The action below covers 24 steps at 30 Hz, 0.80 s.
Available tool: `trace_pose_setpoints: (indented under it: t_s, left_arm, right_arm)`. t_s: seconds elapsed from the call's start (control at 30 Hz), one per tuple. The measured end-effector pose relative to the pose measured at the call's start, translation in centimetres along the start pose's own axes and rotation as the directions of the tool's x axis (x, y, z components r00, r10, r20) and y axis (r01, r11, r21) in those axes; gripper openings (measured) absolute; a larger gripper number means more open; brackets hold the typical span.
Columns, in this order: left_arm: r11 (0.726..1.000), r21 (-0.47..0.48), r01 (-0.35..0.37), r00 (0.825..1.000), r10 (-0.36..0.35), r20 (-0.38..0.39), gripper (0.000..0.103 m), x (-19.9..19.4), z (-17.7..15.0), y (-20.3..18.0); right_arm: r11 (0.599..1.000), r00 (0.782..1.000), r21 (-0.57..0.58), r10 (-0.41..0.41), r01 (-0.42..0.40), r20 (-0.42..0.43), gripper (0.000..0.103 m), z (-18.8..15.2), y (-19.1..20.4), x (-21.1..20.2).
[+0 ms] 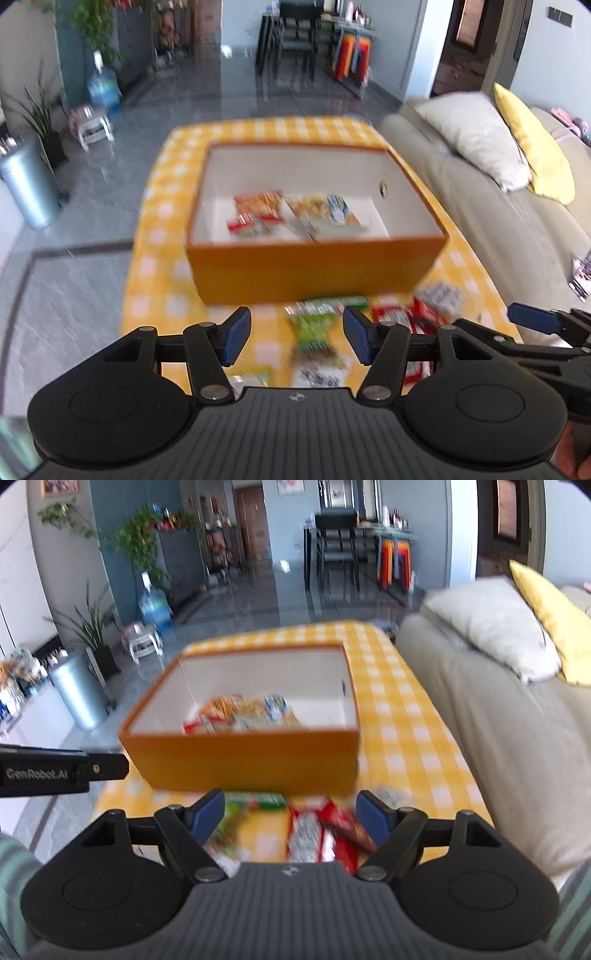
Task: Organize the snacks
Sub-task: 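Withdraw both tools from the box back toward the remaining snacks, then grasp the white spicy strip pack with the left gripper while the right grasps the wrapped cookie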
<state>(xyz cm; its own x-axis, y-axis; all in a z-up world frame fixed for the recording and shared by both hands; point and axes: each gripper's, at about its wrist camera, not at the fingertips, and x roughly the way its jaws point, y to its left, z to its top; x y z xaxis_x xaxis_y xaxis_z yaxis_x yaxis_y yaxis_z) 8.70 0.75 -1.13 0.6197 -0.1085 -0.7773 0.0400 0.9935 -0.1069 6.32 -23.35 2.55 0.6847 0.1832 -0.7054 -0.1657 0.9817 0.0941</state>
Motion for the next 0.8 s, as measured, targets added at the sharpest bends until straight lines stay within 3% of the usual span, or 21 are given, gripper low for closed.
trace_pose_setpoints:
  t_s: [0.17,0.4,0.57,0.8]
  left_arm:
    - [1.000,0.022,0.004,0.993,-0.002,-0.121,0.068,2.1,-1.6,-0.2]
    - [1.000,0.002,0.021,0.978,-0.020,-0.206,0.069,3.9,-3.1,0.0]
    - [0.997,0.049,0.056,0.964,-0.041,-0.262,0.072,4.6,-3.7,-0.6]
    - [0.998,0.031,0.052,0.944,-0.039,-0.328,0.072,6.2,-4.4,-0.5]
  right_arm:
    - [0.997,0.995,0.079,0.000,0.008,-0.102,0.071,-1.7,-2.1,1.7]
    - [0.988,0.971,0.152,0.008,0.029,-0.238,0.071,-3.8,-3.8,4.2]
    - [0.983,0.939,0.156,-0.037,0.095,-0.341,0.071,-4.4,-5.3,5.2]
    - [0.968,0.894,0.195,-0.055,0.157,-0.445,0.072,-5.3,-7.7,6.5]
